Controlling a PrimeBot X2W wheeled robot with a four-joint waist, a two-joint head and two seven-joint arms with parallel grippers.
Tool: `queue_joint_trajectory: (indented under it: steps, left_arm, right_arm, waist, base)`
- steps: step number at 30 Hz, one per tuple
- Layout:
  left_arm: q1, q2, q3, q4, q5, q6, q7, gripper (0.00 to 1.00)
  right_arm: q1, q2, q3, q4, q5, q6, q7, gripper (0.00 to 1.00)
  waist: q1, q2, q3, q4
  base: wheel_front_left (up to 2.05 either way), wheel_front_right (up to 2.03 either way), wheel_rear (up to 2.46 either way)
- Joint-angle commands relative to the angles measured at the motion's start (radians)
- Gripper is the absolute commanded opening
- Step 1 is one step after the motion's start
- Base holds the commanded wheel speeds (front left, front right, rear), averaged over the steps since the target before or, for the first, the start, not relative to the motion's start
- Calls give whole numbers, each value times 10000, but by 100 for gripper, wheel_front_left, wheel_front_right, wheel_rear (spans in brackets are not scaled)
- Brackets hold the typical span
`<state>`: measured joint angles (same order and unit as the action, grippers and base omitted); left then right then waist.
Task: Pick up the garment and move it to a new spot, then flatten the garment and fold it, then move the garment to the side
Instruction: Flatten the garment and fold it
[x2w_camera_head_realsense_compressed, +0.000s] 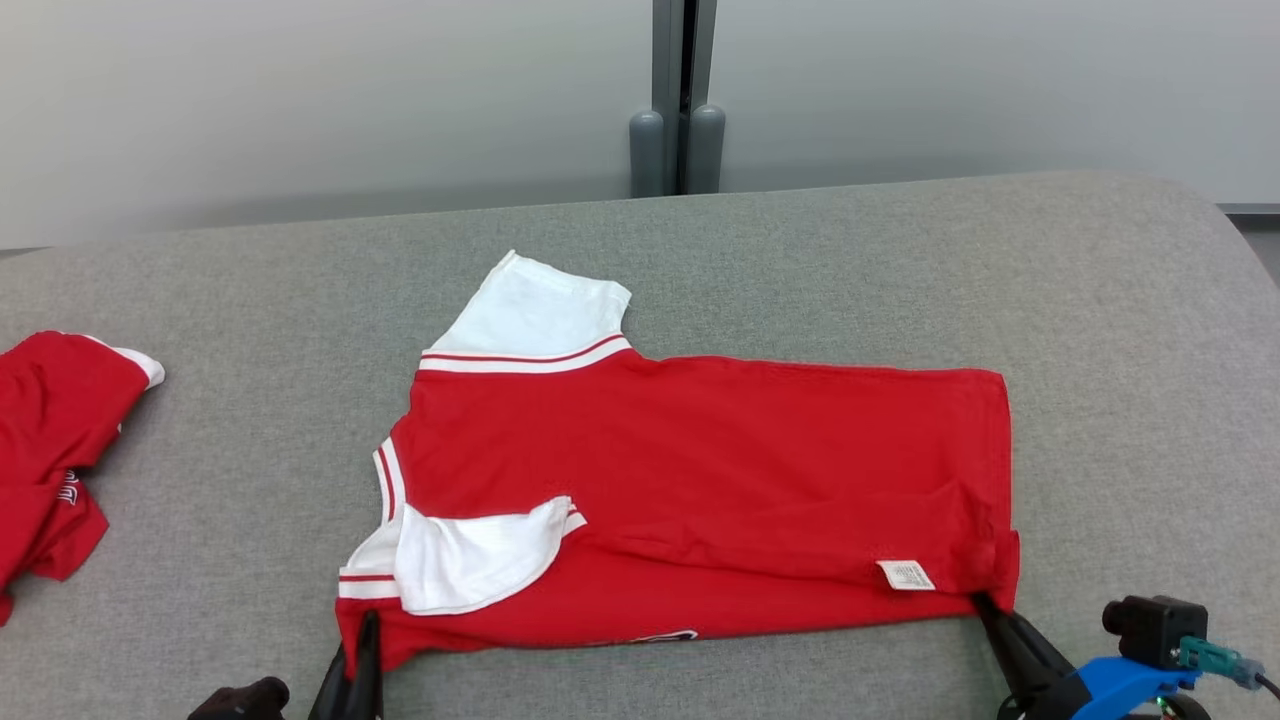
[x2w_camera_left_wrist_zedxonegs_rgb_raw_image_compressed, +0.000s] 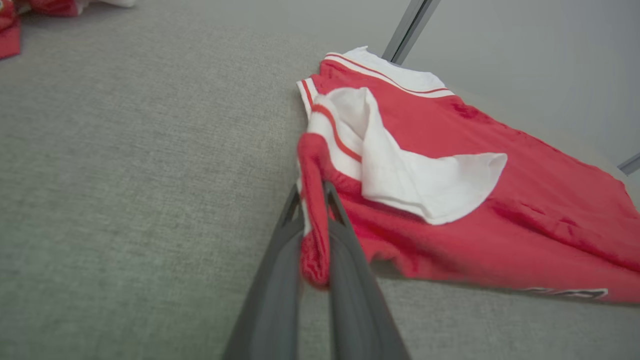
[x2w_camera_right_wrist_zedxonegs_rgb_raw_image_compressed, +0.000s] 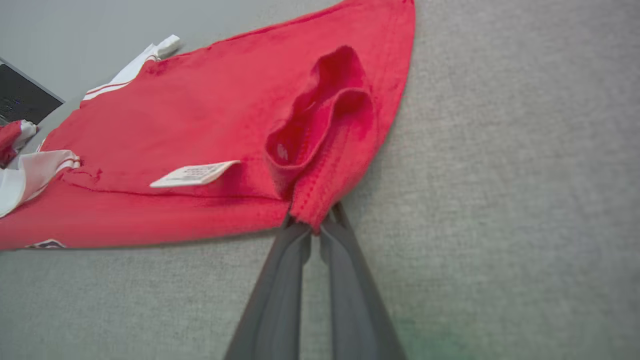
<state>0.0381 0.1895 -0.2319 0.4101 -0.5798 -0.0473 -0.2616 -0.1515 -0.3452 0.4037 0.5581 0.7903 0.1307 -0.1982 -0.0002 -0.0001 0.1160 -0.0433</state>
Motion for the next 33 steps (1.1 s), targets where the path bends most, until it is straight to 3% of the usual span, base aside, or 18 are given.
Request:
queue_joint_trajectory:
  steps: [1,2,3,8,14,23,28,33]
  left_arm:
    - [49,28,-6,-63,110,75,-31,7]
    - [61,8,-64,-93,186,129,-34,44]
    - [58,-56,-112,-98,214,176,-34,100]
    - [-167,-178,66,-409,484,300,-41,100]
    - [-411,-538,1354,-1650,1501,351,-42,100]
    - [-390,-941,2543,-2922,3748,153,-38,100]
    - [-361,-1023,2754,-2934,4466,14,-38,100]
    - [-243,-1089,2900,-2720,4719,-211,-39,100]
  right_arm:
    - [267,33,-104,-107,-59,1,88,29]
    - [347,85,-224,-174,-126,1,153,83]
    - [406,90,-309,-213,-293,1,163,100]
    - [348,340,-955,-369,-1375,3,-191,100]
    - [145,888,-2029,-1000,-2498,1,-564,100]
    - [675,2126,-3633,-3426,-4302,1,-671,100]
    - [1020,2599,-3959,-4533,-4835,1,-673,100]
    - [1309,2765,-3909,-4434,-5180,3,-674,100]
  waist:
    - [2,1,1,-2]
    - [2,1,-10,-9]
    - [2,1,-18,-14]
    - [2,1,-97,-115]
    - [2,1,-64,-278]
    - [2,1,-53,-353]
    - [2,1,-33,-340]
    - [2,1,-46,-263]
  base:
    - [0,0,0]
    - [0,0,0]
    - [0,0,0]
    - [0,0,0]
    - [0,0,0]
    - [0,0,0]
    - [0,0,0]
    - [0,0,0]
